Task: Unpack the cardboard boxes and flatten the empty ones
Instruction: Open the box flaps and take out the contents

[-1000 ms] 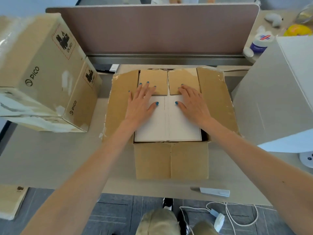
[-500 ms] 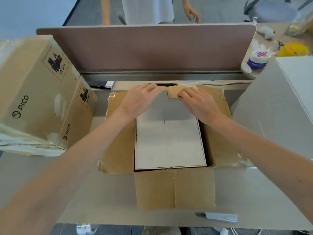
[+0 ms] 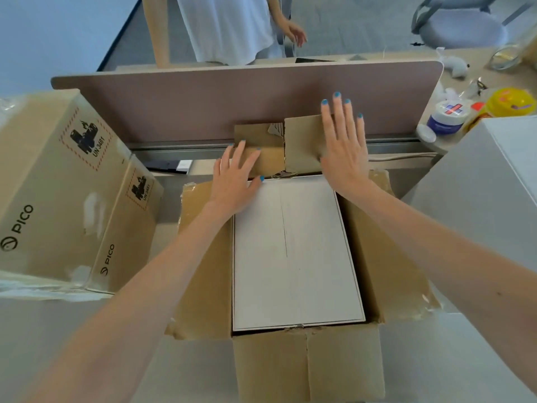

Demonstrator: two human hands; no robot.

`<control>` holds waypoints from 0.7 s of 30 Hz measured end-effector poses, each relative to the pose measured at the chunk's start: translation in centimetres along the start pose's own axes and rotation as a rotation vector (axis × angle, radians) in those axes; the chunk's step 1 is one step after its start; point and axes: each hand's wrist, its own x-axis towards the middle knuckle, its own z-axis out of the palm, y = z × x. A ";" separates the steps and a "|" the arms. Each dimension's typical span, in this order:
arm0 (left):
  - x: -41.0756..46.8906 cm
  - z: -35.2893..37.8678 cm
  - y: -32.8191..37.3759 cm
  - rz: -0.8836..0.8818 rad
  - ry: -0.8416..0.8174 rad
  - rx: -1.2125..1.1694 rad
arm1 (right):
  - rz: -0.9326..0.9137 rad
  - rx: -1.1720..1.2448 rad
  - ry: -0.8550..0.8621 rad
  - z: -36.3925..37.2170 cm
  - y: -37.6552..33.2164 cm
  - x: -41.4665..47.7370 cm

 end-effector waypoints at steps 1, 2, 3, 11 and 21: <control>-0.5 0.6 -0.1 -0.037 -0.027 -0.028 | 0.053 0.041 -0.018 0.3 0.0 -0.5; -1.0 1.0 -0.1 -0.071 -0.040 -0.055 | 0.087 0.095 -0.054 0.8 0.1 -1.0; -1.4 1.4 -0.1 -0.097 -0.039 -0.078 | 0.098 0.145 -0.096 1.4 0.2 -1.7; -2.4 2.1 1.0 -0.143 -0.001 -0.173 | 0.071 0.211 -0.301 4.4 0.0 -4.9; -4.1 2.4 1.8 -0.107 0.028 -0.217 | 0.066 0.229 -0.258 3.9 -0.1 -7.2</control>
